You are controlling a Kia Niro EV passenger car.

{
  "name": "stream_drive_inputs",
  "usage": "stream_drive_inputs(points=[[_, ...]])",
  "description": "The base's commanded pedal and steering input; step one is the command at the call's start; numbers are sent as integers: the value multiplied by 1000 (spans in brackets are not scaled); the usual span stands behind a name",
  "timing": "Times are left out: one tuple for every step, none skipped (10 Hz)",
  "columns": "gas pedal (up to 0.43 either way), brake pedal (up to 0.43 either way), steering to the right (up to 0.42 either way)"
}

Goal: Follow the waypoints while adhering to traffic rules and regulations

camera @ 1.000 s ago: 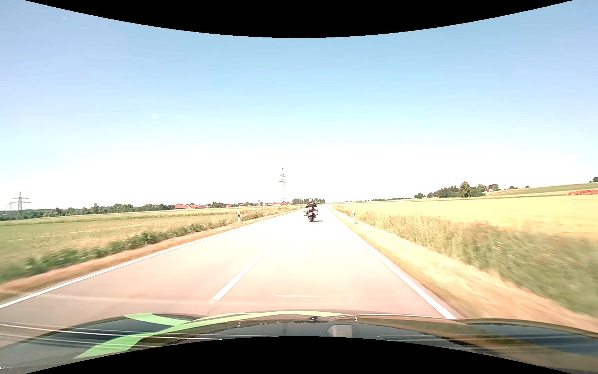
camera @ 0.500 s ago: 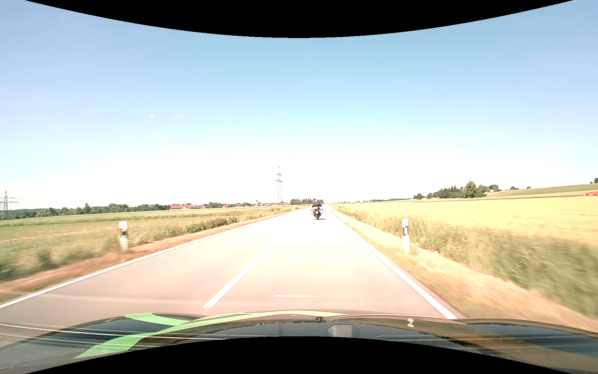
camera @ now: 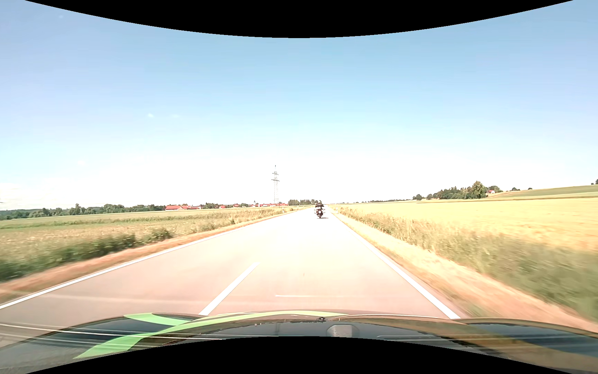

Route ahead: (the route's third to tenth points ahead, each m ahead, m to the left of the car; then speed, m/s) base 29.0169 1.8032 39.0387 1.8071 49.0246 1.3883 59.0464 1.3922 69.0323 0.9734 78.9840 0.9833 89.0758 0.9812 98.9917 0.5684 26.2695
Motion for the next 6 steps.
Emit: stream_drive_inputs(points=[[248, 0, 0], [248, 0, 0], [260, 0, 0], [260, 0, 0], [260, 0, 0], [260, 0, 0]])
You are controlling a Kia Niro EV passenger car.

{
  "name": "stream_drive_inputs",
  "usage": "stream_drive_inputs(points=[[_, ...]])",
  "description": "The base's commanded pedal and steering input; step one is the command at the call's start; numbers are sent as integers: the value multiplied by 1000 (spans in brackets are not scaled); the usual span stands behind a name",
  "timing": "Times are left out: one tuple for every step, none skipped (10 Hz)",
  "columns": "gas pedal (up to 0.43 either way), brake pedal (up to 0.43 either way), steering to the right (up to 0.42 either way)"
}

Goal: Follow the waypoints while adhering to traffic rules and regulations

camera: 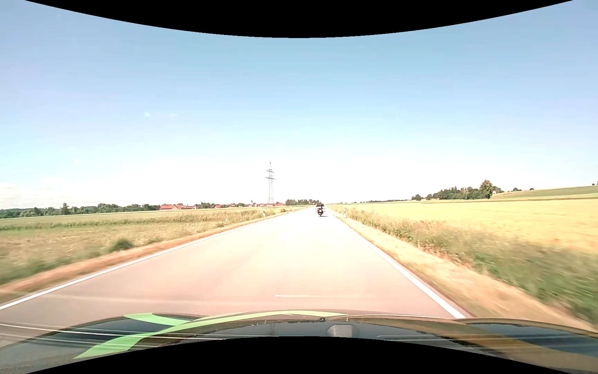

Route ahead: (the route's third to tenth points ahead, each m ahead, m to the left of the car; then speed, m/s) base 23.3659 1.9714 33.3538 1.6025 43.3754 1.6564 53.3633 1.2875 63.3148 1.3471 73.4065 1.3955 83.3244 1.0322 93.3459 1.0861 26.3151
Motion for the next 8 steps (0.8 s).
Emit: stream_drive_inputs(points=[[248, 0, 0], [248, 0, 0], [248, 0, 0], [240, 0, 0], [240, 0, 0], [240, 0, 0], [248, 0, 0], [260, 0, 0]])
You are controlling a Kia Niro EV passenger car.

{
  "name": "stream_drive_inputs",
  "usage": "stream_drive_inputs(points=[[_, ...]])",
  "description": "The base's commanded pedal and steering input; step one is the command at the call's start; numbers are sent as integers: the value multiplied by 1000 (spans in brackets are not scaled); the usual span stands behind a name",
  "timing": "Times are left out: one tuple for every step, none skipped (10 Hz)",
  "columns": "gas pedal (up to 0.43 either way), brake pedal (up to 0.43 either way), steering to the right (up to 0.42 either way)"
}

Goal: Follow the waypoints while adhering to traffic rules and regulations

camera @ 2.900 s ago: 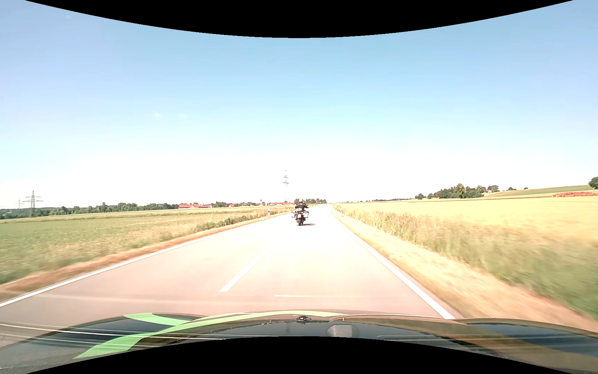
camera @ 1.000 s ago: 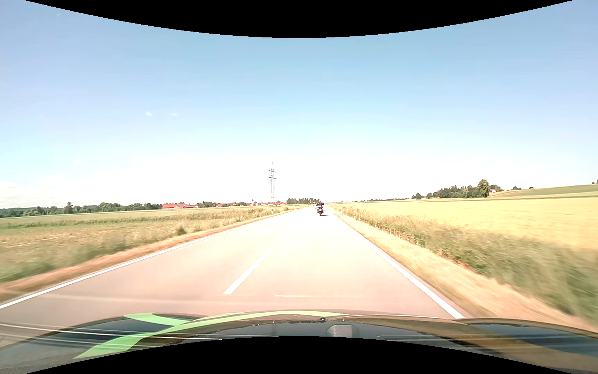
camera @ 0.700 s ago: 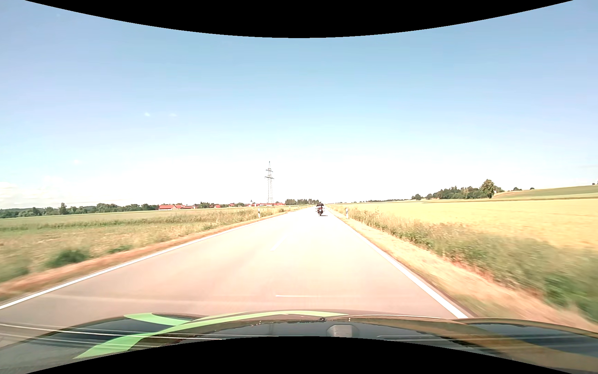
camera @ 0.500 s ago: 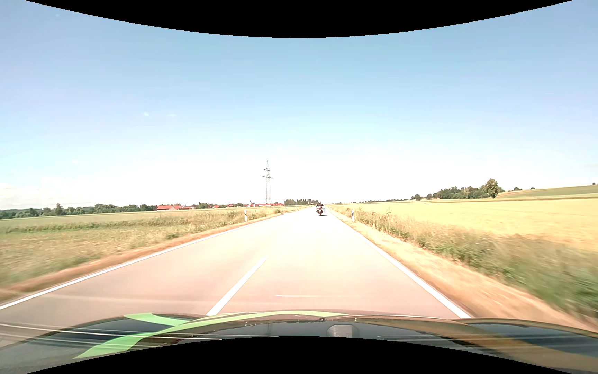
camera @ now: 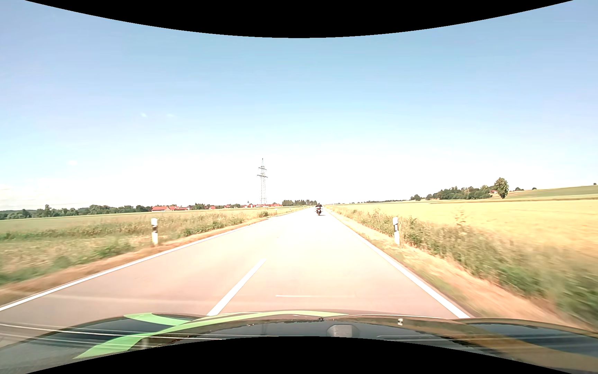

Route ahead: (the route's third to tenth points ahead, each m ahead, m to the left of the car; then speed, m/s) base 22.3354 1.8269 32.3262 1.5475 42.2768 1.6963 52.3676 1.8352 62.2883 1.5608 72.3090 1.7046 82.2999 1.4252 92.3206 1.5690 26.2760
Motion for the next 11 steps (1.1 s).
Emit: stream_drive_inputs(points=[[260, 0, 0], [260, 0, 0], [260, 0, 0], [248, 0, 0], [248, 0, 0], [248, 0, 0], [260, 0, 0], [260, 0, 0], [280, 0, 0], [287, 0, 0], [287, 0, -1]])
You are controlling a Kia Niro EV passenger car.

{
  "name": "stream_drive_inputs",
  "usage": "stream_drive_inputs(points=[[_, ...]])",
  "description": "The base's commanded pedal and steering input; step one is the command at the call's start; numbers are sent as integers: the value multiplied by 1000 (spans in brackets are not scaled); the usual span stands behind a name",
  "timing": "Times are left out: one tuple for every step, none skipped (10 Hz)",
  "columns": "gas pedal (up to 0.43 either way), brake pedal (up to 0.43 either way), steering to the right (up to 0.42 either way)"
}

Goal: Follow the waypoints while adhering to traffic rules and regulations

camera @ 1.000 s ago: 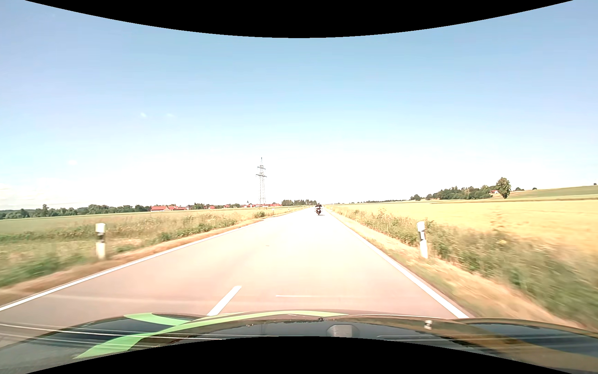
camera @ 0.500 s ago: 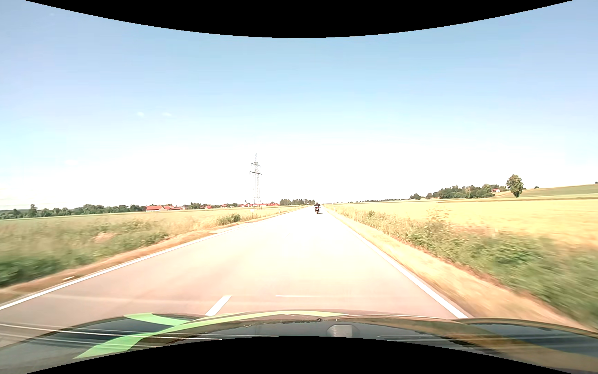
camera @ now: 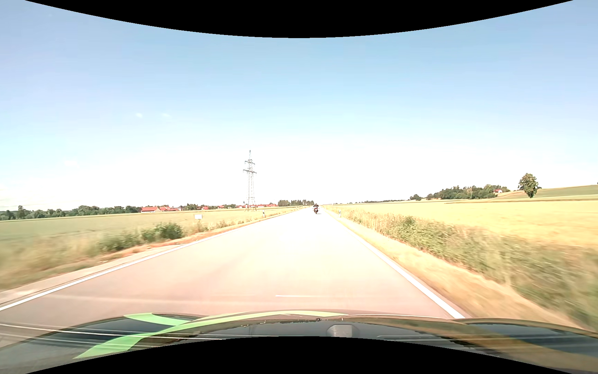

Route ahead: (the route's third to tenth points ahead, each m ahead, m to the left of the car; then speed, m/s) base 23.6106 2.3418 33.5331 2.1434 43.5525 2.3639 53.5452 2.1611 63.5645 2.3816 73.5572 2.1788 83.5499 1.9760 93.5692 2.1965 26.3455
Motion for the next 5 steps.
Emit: stream_drive_inputs(points=[[287, 0, -1], [299, 0, -1], [299, 0, -1], [311, 0, -1], [311, 0, -1]])
